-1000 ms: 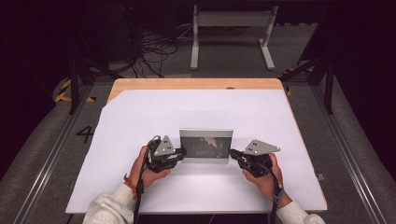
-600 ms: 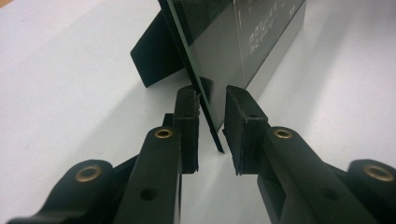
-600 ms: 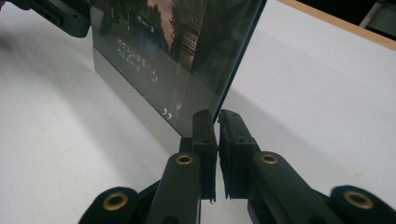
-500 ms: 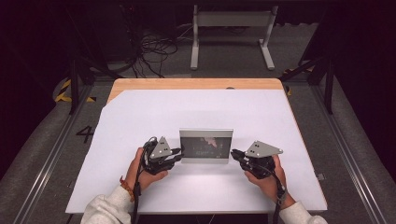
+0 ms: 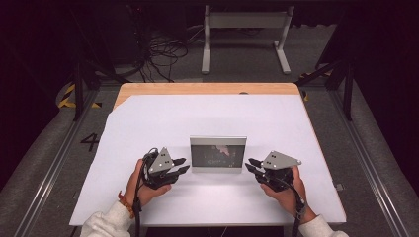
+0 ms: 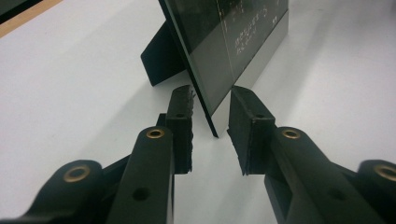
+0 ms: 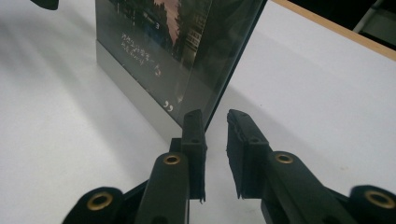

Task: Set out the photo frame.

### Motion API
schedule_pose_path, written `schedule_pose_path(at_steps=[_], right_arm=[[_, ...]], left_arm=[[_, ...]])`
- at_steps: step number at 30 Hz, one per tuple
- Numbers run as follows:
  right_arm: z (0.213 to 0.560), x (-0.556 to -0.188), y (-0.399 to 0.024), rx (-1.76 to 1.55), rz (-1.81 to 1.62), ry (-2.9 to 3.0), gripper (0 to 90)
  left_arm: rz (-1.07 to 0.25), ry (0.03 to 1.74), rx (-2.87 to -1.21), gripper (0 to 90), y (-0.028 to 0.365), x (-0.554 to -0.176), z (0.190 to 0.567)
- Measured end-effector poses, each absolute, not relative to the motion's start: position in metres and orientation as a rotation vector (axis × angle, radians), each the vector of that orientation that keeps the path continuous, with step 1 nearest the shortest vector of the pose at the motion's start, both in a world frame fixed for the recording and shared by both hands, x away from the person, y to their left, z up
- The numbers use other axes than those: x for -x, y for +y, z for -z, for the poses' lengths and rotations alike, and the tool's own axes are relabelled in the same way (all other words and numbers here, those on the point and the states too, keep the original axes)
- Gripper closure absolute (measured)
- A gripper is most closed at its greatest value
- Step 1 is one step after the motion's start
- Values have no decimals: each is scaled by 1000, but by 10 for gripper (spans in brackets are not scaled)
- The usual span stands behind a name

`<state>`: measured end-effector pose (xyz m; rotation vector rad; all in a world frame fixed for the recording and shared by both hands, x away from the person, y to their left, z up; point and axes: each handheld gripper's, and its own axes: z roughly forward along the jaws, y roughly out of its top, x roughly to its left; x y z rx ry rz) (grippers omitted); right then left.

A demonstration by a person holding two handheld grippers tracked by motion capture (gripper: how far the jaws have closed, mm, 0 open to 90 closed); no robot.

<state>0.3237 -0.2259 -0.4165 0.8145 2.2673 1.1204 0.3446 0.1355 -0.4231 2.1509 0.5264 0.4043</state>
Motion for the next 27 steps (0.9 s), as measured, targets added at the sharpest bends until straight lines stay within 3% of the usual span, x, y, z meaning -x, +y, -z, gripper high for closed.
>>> schedule_pose_path(at_steps=[27], right_arm=[[417,-312,-240,-769,-1039,2272,592]], left_arm=[[-501,544,-2202,393,167,-320,429]])
